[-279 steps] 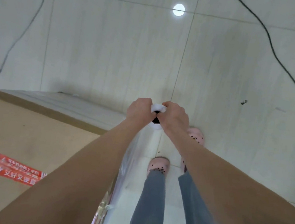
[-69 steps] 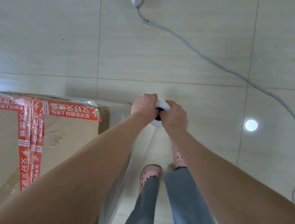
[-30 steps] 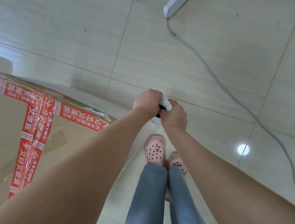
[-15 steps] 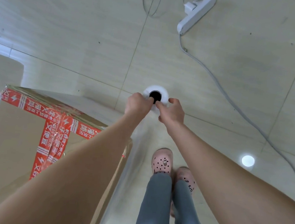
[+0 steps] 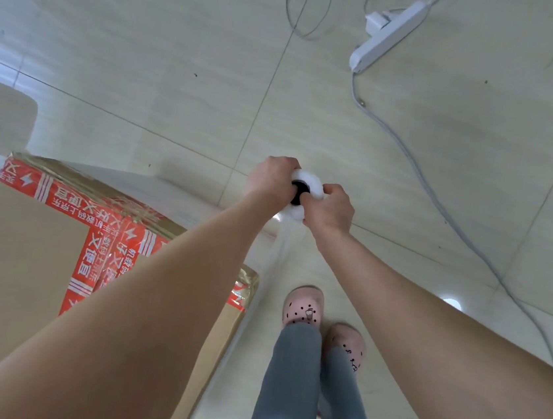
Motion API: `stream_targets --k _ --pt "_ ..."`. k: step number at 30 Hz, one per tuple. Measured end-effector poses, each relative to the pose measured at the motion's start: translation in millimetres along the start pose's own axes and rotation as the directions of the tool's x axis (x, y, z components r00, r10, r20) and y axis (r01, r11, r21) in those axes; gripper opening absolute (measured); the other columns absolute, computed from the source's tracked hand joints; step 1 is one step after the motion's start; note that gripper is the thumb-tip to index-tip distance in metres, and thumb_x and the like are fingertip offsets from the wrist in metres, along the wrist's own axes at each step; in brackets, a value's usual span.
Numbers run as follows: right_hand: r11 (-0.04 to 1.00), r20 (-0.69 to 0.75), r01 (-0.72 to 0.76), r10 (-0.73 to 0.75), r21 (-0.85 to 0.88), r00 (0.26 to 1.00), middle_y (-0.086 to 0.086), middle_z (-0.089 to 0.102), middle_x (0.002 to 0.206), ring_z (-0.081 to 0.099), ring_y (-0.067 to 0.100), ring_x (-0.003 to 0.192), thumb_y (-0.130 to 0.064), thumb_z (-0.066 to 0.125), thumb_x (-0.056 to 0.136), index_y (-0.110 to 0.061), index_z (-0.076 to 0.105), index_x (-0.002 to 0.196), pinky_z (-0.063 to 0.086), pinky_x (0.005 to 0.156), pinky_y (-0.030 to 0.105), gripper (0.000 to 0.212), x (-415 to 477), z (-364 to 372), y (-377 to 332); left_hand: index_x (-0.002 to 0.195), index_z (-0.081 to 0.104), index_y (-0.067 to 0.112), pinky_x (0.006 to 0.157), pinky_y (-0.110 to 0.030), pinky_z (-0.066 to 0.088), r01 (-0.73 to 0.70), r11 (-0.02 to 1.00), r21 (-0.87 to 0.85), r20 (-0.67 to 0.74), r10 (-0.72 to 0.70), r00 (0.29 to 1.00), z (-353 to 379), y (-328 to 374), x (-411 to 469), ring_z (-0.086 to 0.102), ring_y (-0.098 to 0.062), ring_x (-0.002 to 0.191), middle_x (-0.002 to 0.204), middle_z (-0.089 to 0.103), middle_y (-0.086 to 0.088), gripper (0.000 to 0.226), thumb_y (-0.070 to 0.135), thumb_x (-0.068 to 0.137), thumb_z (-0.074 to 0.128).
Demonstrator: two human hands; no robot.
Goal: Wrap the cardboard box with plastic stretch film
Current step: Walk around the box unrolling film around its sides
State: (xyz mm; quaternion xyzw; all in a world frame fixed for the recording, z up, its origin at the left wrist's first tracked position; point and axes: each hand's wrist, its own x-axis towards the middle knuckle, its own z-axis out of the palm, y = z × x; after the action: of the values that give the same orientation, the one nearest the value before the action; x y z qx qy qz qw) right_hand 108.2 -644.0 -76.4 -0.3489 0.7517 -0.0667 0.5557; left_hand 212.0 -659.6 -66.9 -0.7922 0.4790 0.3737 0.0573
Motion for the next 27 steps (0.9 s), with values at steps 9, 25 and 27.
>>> stream_targets --k 9,25,27 --pt "0.982 -0.009 0.141 -0.143 -0.128 0.99 -0.013 0.052 0.075 0.055 0.017 0.075 -0.02 0.06 0.076 -0.024 0.06 0.101 0.04 0.064 0.026 0.026 3.8 11.8 -28.1 0.099 0.06 0.015 0.06 -0.028 0.044 0.123 0.963 -0.24 -0.101 -0.151 0.983 -7.2 -24.2 14.6 0.057 -0.023 0.075 0.081 0.058 -0.001 0.021 0.012 0.078 0.057" --pt "0.996 0.098 -0.013 0.021 -0.084 0.995 0.007 0.059 0.119 0.06 0.029 0.1 -0.012 0.052 0.083 -0.021 0.049 0.125 0.055 0.082 0.045 0.043 12.1 25.0 -50.8 0.121 0.055 0.017 0.073 -0.03 0.047 0.053 0.982 -0.183 0.02 -0.05 0.999 -33.0 -26.1 17.4 0.059 -0.026 0.1 0.11 0.063 -0.007 0.039 0.015 0.083 0.059" --pt "0.994 0.122 -0.003 0.016 -0.108 0.992 0.008 0.058 0.12 0.06 0.029 0.101 -0.012 0.053 0.084 -0.02 0.048 0.127 0.055 0.082 0.044 0.043 14.7 25.2 -52.9 0.126 0.055 0.023 0.076 -0.03 0.046 0.02 0.993 -0.114 0.027 -0.017 1.0 -37.9 -22.6 22.2 0.058 -0.024 0.105 0.117 0.061 -0.005 0.043 0.012 0.084 0.056"
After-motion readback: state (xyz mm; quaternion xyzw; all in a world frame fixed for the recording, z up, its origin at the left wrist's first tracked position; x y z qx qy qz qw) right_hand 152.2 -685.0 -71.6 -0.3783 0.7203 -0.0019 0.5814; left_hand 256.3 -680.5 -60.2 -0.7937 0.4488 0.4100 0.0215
